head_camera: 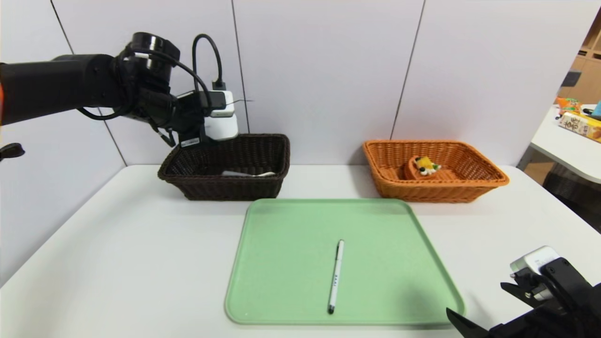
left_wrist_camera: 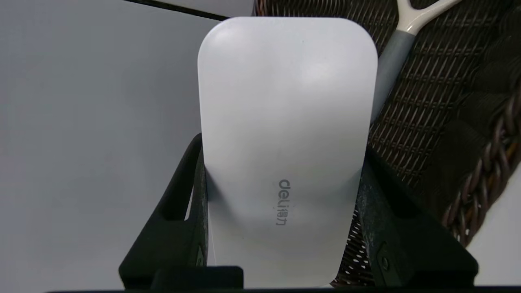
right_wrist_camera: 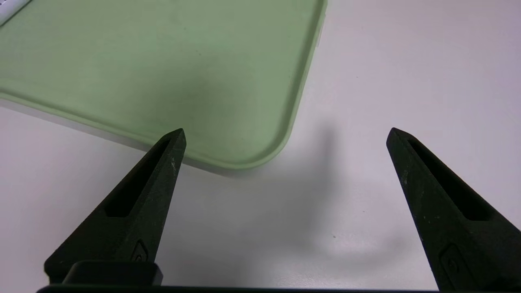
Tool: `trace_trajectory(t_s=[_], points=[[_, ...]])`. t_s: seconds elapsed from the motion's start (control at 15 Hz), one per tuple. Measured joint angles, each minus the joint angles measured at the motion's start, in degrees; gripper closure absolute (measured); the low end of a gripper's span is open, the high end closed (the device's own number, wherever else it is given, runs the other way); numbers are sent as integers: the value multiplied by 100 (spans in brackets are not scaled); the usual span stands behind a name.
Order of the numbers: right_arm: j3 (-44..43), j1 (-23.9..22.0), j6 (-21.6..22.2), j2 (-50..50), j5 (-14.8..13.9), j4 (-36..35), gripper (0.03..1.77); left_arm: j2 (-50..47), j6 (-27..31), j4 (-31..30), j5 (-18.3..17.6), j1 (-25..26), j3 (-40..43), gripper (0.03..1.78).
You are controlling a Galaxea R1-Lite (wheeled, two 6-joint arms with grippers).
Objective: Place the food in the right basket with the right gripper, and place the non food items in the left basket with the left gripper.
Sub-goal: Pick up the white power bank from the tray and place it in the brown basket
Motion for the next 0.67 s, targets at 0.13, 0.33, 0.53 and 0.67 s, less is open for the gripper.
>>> trace_trajectory(t_s=[0.13, 0.33, 0.53, 0.67], points=[[4, 11, 0, 2, 5, 0, 10, 191, 9, -37, 50, -57, -20, 80], [2, 35, 6, 2, 2, -2, 10, 404, 110, 22, 130, -63, -30, 81], [4, 88, 6, 2, 5, -6, 10, 485, 127, 317, 124, -72, -30, 81], [9, 130, 26, 2, 0, -9, 10, 505, 127, 547, 127, -59, -30, 81]])
